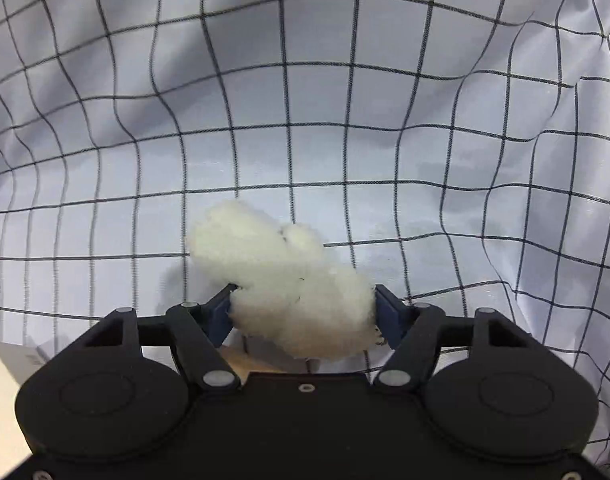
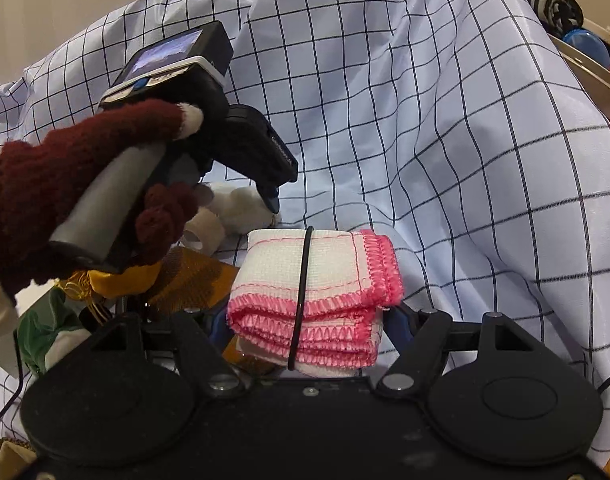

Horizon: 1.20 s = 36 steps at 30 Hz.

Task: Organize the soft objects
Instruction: 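Grasp the white fluffy plush with the left tool while the right tool holds the towel, then carry the plush and towel back toward the basket with both tools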

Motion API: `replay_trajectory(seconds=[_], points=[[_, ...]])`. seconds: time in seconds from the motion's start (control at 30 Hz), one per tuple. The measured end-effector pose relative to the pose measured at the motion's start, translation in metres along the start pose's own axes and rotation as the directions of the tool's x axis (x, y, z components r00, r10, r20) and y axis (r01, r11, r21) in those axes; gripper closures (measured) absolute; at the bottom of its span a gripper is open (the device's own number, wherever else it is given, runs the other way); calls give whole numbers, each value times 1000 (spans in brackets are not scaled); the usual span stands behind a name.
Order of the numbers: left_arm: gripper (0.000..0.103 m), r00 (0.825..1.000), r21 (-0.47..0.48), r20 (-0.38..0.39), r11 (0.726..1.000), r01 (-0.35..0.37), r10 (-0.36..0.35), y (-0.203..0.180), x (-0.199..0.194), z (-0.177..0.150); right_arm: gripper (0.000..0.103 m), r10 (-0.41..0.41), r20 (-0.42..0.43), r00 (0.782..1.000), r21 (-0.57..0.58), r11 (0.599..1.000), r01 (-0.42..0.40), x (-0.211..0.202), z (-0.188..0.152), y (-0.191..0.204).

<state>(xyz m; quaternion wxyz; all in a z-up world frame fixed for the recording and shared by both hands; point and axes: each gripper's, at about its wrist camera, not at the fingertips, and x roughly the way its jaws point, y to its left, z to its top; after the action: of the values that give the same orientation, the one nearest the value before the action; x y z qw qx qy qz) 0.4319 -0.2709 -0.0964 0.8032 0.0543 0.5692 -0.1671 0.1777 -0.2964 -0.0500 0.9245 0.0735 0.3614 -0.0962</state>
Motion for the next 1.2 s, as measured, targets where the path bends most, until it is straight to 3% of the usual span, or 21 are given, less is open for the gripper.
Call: replay_trajectory(seconds=[0.17, 0.33, 0.77, 1.0, 1.2], points=[[47, 998, 42, 55, 999, 15, -17, -14, -5, -7, 31, -8, -9, 1000, 22, 1000, 8, -5, -6, -5], [48, 994, 109, 72, 991, 79, -87, -38, -20, -24, 31, -56, -24, 998, 47, 997, 57, -11, -12, -14], [48, 973, 264, 16, 940, 216, -228, -100, -36, -75, 31, -92, -91, 992, 105, 989, 101, -32, -30, -36], [48, 960, 305, -45, 911, 277, -277, -105, -46, -114, 31, -129, -132, 983, 133, 980, 147, -54, -46, -50], [48, 948, 290, -34, 905, 313, -317, -83, -82, -148, 31, -145, -154, 977, 111, 980, 163, -80, -67, -49]])
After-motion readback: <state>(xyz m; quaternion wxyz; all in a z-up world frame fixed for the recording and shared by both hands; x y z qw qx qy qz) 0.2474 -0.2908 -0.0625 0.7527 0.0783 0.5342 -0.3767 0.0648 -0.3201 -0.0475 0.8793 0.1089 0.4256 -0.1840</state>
